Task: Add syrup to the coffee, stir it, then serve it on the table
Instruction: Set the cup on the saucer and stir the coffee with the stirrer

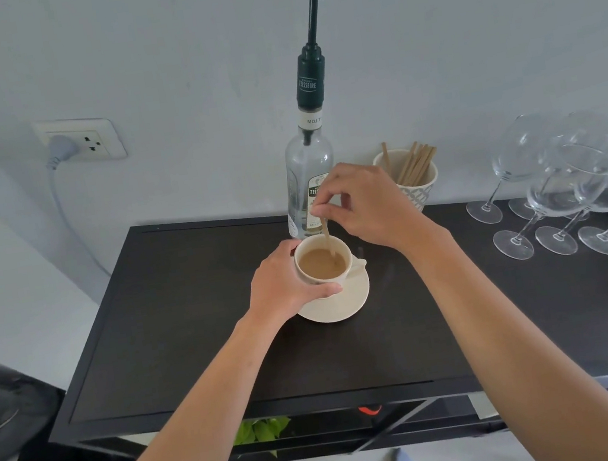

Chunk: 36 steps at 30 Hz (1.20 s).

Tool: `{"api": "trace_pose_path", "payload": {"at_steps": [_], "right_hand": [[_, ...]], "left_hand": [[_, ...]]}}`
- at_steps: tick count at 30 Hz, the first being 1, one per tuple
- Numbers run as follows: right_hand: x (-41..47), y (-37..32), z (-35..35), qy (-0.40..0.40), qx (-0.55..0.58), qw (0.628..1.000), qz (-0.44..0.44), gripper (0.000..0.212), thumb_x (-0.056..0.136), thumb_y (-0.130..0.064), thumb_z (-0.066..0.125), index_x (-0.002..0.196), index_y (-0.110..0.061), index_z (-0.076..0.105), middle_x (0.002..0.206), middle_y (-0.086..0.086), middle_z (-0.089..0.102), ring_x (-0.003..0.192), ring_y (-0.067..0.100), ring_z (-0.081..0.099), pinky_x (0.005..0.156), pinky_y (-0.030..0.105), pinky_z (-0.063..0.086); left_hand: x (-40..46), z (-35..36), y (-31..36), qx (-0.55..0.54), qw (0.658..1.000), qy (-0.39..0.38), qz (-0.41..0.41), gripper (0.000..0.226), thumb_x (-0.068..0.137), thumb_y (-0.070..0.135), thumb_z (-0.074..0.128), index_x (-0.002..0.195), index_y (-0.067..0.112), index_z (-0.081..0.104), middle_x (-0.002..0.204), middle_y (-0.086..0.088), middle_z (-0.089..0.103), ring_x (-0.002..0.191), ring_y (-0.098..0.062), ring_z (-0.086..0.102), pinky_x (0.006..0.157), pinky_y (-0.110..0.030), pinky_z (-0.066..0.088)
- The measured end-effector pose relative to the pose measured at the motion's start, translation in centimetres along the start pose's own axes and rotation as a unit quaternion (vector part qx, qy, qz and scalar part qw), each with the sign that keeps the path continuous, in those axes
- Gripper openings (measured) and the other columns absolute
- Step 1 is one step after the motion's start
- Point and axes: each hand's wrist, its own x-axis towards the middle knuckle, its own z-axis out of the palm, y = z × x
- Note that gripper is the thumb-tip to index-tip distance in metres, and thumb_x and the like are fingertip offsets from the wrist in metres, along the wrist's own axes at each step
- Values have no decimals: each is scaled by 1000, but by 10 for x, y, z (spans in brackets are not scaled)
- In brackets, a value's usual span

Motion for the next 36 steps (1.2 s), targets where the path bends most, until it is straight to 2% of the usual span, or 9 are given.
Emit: {"api": "trace_pose_path", "payload": {"at_steps": [4, 8, 11, 15, 20, 25, 30, 34, 36], "right_hand": [[0, -7, 0, 4, 71, 997, 5, 8, 86, -24, 79, 84, -16, 79, 92, -3, 71, 70, 10, 61, 69, 11, 47], [2, -2, 5, 57, 29, 998, -6, 10, 88, -27, 77, 88, -18, 80, 95, -3, 70, 65, 7, 57, 70, 24, 52], [0, -2, 2, 43, 1, 999, -4, 9, 87, -27, 77, 83, -19, 77, 95, -6, 68, 58, 5, 57, 72, 30, 53], [3, -10, -1, 23, 54, 998, -14, 9, 86, -26, 79, 87, -17, 81, 96, -2, 71, 70, 12, 64, 70, 16, 51], [6, -2, 1, 50, 18, 999, -4, 10, 87, -29, 78, 88, -19, 81, 98, -3, 70, 63, 2, 56, 70, 24, 52], [5, -6, -2, 16, 72, 997, 7, 6, 85, -25, 81, 88, -20, 82, 98, -7, 70, 68, 1, 60, 69, 10, 47], [6, 2, 5, 56, 30, 998, 3, 7, 86, -26, 79, 88, -19, 81, 99, -4, 69, 64, -1, 54, 69, 25, 49], [4, -2, -1, -3, 57, 998, 13, 6, 84, -25, 81, 88, -20, 82, 99, -6, 68, 67, 3, 58, 71, 10, 45], [6, -5, 0, 9, 80, 997, 10, 7, 85, -24, 81, 89, -19, 82, 99, -7, 68, 70, 4, 59, 72, 10, 47]], "left_hand": [[0, 0, 1, 4, 1000, -2, -1, 88, 51, 58, 91, 125, 29, 52, 104, 20, 56, 95, -6, 55, 80, -25, 42], [0, 0, 1, 4, 1000, 1, -2, 87, 51, 58, 91, 124, 30, 53, 103, 21, 56, 94, -5, 54, 79, -24, 41], [0, 0, 1, 1, 1000, -1, -5, 88, 51, 58, 91, 125, 30, 53, 104, 21, 56, 94, -4, 53, 79, -24, 41], [0, 0, 0, 8, 1000, -3, -4, 89, 51, 59, 90, 125, 29, 52, 103, 20, 55, 95, -6, 55, 80, -25, 42], [0, 0, 1, 7, 1000, 0, -1, 88, 50, 60, 90, 124, 30, 53, 104, 21, 57, 95, -5, 56, 79, -24, 43], [1, 1, 0, 9, 1000, 1, -3, 88, 51, 60, 90, 125, 30, 52, 104, 21, 55, 94, -4, 53, 79, -23, 40], [1, 1, 1, 8, 1000, 0, -1, 88, 51, 59, 90, 125, 29, 53, 105, 21, 56, 95, -4, 54, 81, -24, 43], [2, 1, -1, 7, 1000, -2, -6, 89, 50, 59, 90, 125, 30, 52, 105, 21, 56, 96, -5, 54, 82, -26, 44], [2, 1, -1, 10, 1000, -2, -6, 89, 51, 60, 90, 126, 29, 52, 104, 20, 56, 95, -5, 53, 81, -25, 42]]}}
